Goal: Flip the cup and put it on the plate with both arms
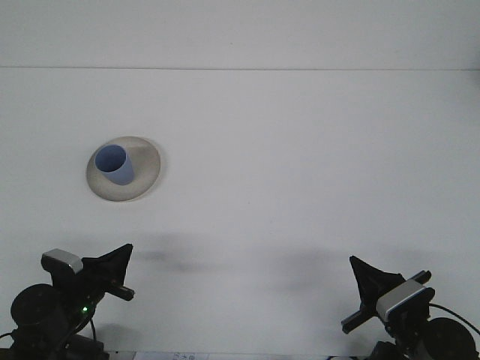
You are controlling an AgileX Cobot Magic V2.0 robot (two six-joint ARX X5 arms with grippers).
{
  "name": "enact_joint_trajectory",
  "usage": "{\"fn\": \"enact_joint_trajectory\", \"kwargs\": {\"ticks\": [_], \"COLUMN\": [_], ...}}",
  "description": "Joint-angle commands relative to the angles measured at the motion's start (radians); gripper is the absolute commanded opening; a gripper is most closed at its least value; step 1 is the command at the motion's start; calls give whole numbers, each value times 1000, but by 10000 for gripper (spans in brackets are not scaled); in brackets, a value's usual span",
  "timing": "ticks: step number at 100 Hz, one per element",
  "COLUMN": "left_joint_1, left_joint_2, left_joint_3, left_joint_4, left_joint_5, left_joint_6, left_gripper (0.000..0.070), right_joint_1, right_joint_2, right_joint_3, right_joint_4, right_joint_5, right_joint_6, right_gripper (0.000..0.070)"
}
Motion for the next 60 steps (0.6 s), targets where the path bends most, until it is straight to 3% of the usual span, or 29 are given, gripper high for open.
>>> {"fn": "enact_joint_trajectory", "kwargs": {"ticks": [1,6,12,20,35,44,60], "left_joint_1": [-3,3,19,48,116,161,224], "left_joint_2": [-1,-4,-26,-56,-134,-180,-224], "left_joint_3": [10,10,3,-39,-218,-340,-483], "left_joint_4": [13,17,29,93,288,386,446], "left_joint_5": [0,-15,-39,-78,-247,-312,-317], "left_joint_6": [5,11,117,211,368,416,422], "left_gripper": [13,14,15,15,15,15,15], "right_joint_1": [8,8,8,8,8,8,8], "right_joint_2": [0,0,0,0,0,0,0], "right_joint_3": [5,5,5,5,5,5,5], "right_joint_4": [10,10,10,10,10,10,10], "right_joint_5": [0,0,0,0,0,0,0], "right_joint_6": [6,6,6,6,6,6,6], "right_gripper": [5,5,5,5,5,5,5]}}
